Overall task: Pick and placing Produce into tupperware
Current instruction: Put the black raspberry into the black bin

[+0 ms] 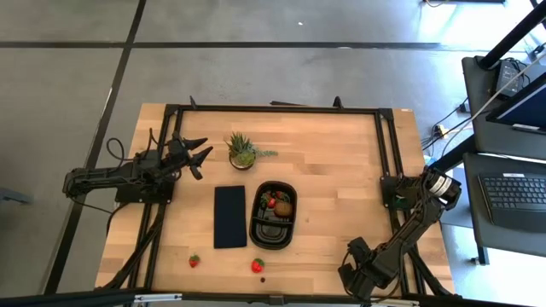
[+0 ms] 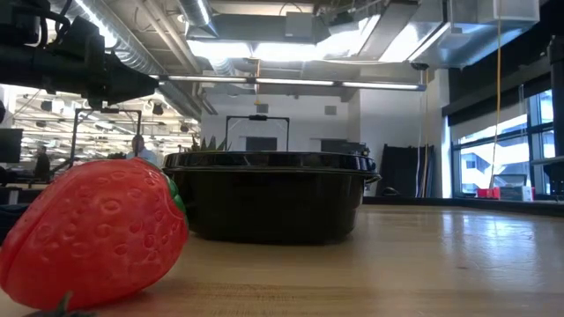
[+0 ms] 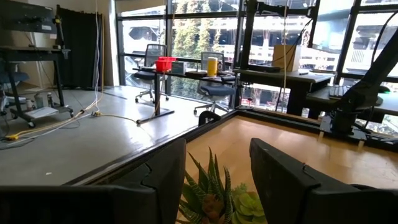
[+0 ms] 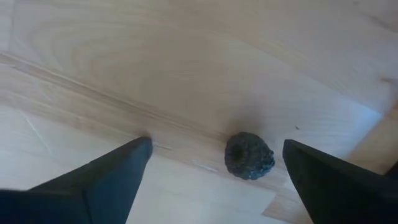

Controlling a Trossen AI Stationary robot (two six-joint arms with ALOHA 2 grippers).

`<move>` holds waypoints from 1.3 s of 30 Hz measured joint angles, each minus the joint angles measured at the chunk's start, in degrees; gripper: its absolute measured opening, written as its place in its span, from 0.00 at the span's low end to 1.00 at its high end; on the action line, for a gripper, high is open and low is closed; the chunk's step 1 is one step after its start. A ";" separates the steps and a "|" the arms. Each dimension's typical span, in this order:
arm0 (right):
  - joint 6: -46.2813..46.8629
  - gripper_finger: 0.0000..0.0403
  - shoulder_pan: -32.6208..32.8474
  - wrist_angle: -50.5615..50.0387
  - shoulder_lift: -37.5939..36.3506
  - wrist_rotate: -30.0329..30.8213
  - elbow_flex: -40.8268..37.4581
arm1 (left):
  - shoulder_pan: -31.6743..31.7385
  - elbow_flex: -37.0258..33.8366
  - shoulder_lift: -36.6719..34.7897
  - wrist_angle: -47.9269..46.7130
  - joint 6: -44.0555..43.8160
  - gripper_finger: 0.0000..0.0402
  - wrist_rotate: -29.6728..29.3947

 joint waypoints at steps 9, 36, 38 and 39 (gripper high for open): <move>0.15 0.74 -0.03 1.30 0.12 0.28 0.00 | 0.00 0.01 0.00 0.01 0.00 0.43 0.00; -0.21 0.34 -0.06 0.01 0.29 4.84 0.04 | 0.00 0.00 0.00 0.00 0.00 0.43 0.00; -0.20 0.31 -0.07 -0.17 0.29 4.86 0.02 | 0.01 0.00 0.00 0.01 0.00 0.43 0.00; -0.20 0.29 -0.07 -0.25 0.29 4.87 0.02 | 0.01 0.00 0.00 -0.01 0.00 0.43 0.00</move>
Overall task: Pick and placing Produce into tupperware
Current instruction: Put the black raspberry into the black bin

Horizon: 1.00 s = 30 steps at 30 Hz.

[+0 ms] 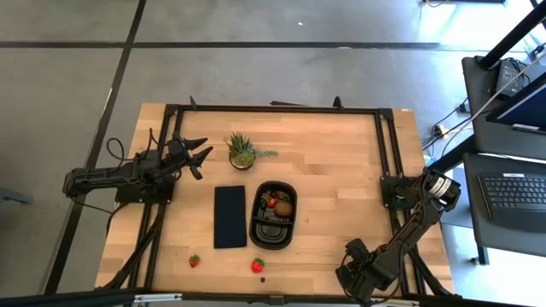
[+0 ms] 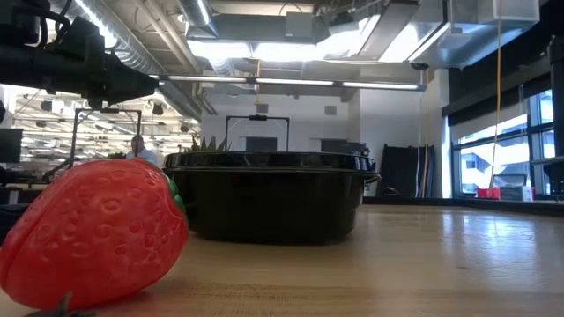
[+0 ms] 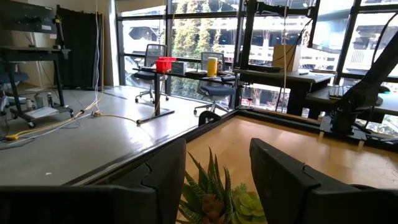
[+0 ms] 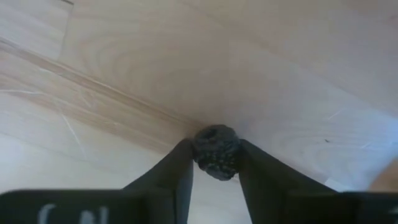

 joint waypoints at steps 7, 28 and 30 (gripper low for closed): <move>0.02 0.26 0.00 -0.42 -0.02 0.01 -0.07 | -0.01 0.00 0.00 0.02 0.01 0.43 0.00; -40.94 0.26 -20.32 -1.17 0.31 20.48 12.24 | -0.02 0.01 -0.01 0.00 0.02 0.43 0.00; -48.50 0.27 -23.41 0.61 0.25 20.18 13.62 | -0.02 0.00 0.00 0.02 0.02 0.43 0.00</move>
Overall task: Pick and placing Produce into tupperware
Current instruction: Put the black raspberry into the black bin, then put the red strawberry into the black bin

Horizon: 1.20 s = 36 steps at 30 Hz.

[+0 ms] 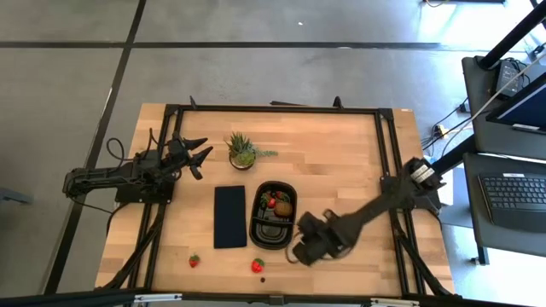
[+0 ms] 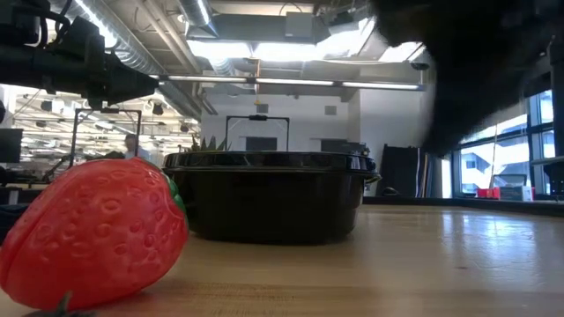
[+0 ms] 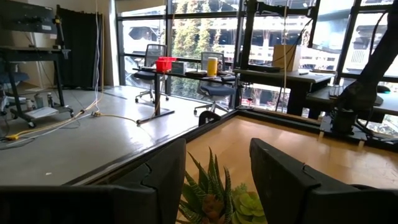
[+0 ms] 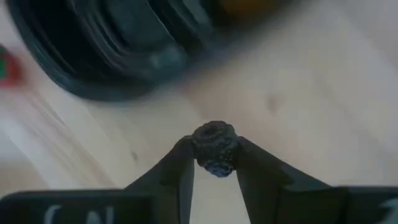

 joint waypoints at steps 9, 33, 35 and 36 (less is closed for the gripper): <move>-23.90 0.27 -11.87 13.21 0.38 -3.90 1.19 | 0.02 0.00 0.00 0.00 0.00 0.43 0.00; -43.01 0.47 -18.75 24.03 4.01 -8.68 1.15 | 0.02 0.00 -0.02 -0.02 0.02 0.43 0.00; -43.17 0.55 -19.15 24.28 4.01 -8.68 1.20 | 0.02 0.00 -0.02 -0.01 0.02 0.43 0.00; -43.07 0.59 -19.40 24.12 4.01 -8.68 1.51 | 0.02 0.01 -0.02 -0.02 0.00 0.43 0.00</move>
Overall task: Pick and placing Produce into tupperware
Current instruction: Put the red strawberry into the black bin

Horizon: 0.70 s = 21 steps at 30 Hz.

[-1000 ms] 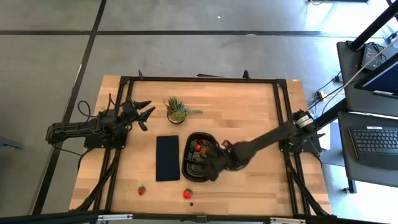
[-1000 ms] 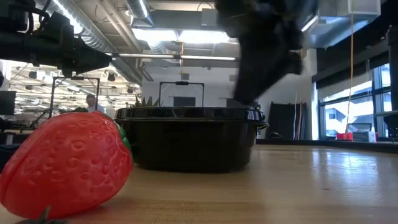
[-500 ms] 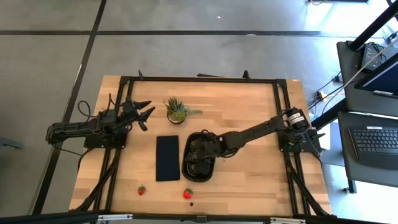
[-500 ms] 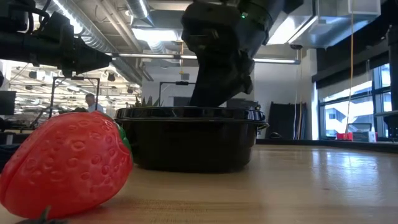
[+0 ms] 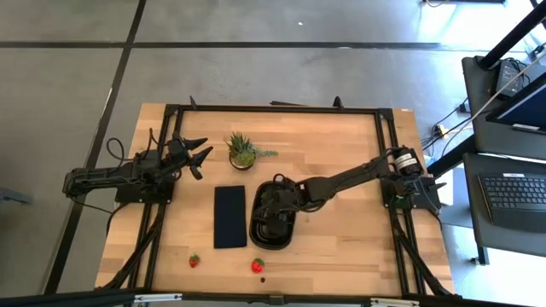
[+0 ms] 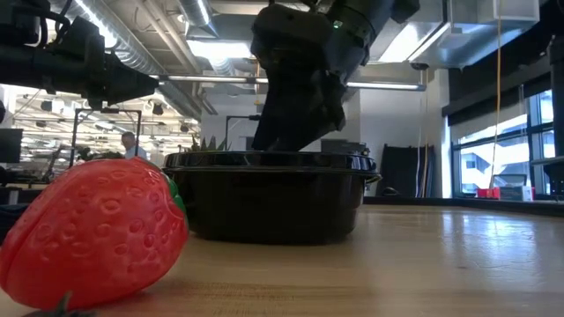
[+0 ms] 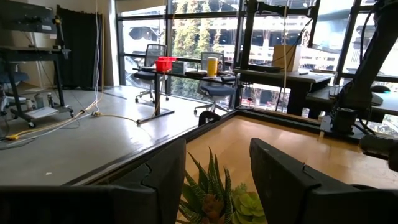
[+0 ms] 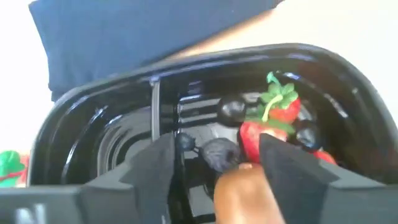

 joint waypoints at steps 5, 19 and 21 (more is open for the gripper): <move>-1.76 0.71 -1.01 -1.76 -0.91 4.02 2.53 | -0.02 -0.02 0.00 0.00 0.02 0.43 0.00; -22.43 0.74 -6.71 -6.54 -12.63 9.46 -7.45 | 0.00 -0.01 0.00 0.04 -1.51 0.43 3.09; -24.05 0.74 -8.86 -2.71 -15.23 9.49 -13.14 | -0.02 -0.01 0.00 0.04 -1.55 0.43 6.14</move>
